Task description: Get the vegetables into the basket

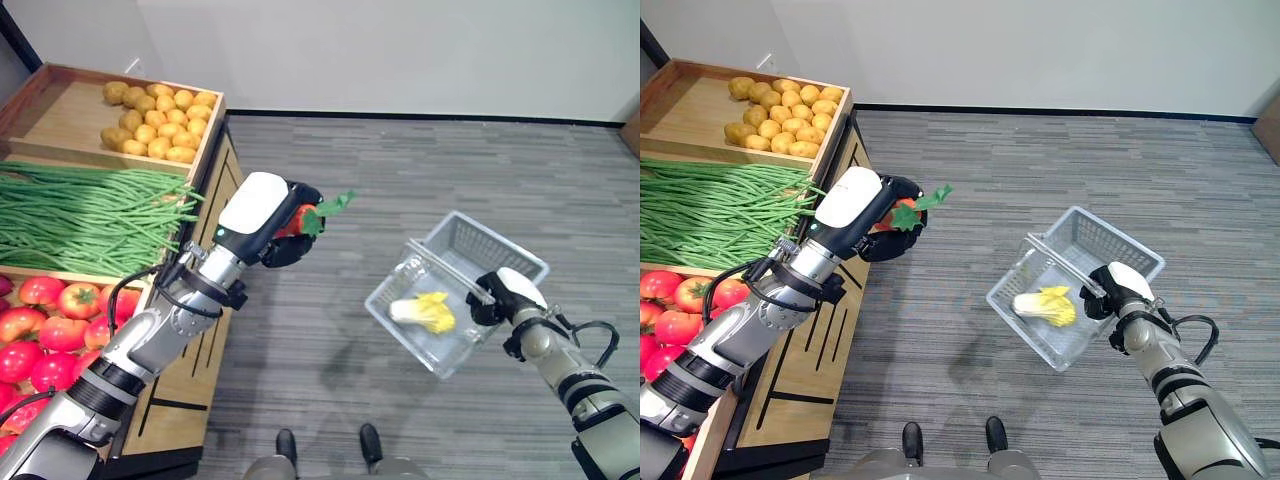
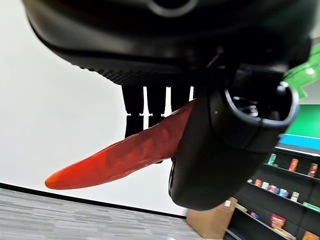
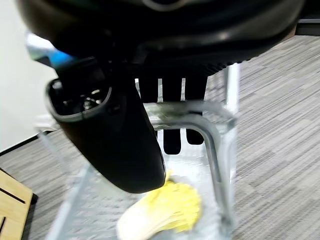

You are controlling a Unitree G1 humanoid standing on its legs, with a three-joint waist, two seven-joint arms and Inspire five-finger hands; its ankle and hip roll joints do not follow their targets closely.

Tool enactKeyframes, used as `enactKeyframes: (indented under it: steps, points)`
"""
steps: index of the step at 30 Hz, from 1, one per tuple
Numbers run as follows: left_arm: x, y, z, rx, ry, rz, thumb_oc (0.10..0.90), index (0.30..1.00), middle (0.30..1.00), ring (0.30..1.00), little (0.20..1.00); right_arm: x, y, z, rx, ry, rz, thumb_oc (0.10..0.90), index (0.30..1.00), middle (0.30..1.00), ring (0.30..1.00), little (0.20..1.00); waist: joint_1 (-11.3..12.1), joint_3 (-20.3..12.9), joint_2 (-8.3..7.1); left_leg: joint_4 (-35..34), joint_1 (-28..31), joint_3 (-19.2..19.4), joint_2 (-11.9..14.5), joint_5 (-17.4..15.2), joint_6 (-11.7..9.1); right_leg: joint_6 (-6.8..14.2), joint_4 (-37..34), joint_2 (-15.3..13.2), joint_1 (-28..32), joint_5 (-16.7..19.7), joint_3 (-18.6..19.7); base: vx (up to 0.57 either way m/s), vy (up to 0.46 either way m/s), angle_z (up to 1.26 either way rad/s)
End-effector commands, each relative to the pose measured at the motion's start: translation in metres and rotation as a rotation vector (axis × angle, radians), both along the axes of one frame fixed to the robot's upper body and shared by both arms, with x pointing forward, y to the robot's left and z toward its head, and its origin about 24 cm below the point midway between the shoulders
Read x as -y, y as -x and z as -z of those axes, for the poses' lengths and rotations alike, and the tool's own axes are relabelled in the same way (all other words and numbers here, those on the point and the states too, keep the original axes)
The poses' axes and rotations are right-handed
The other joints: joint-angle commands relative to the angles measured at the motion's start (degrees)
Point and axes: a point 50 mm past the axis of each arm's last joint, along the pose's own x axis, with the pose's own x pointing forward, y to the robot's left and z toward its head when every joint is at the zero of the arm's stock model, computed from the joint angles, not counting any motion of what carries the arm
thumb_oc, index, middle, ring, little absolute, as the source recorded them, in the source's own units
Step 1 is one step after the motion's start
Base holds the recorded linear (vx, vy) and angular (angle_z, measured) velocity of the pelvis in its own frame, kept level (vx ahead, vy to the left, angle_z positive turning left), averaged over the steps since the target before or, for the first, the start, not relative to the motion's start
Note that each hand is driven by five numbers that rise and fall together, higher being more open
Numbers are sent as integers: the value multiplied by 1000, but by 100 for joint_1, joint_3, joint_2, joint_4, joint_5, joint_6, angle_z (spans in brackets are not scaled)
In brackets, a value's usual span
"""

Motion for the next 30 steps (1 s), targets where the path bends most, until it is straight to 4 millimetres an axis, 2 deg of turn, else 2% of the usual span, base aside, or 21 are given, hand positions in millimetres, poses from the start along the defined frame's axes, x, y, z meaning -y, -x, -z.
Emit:
enactKeyframes:
  steps: [1,9,15,21,30]
  points:
    - [32,7,-43,155,90,196,400,300,300,300,300,-25,-51,-82,369,-40,-106,400,300,300,300,300,68,-461,-168,7,88,-7,336,-128,-473,447,22,-307,-140,153,-360,0,0,0]
    - [42,8,-35,97,92,238,400,300,300,300,300,-52,-58,-103,458,-105,-222,400,300,300,300,300,41,-451,-171,7,114,6,345,-151,-460,442,32,-305,-146,140,-337,0,0,0]
    - [51,6,-19,31,53,258,400,300,300,300,300,-87,-58,-125,556,-229,-366,400,300,300,300,300,-34,-436,-168,7,186,78,361,-181,-444,429,62,-272,-176,126,-263,12,0,-2]
    - [57,7,-5,-18,-1,283,400,300,300,300,300,-104,-52,-135,585,-296,-457,400,300,300,300,300,-77,-450,-177,7,239,127,375,-200,-439,425,82,-247,-177,108,-218,15,-1,-7]
    - [63,-2,30,-117,-109,254,400,300,300,300,300,-118,-46,-146,615,-366,-539,400,300,300,300,300,-145,-492,-201,7,291,233,391,-227,-453,437,98,-211,-196,106,-136,7,-2,-4]
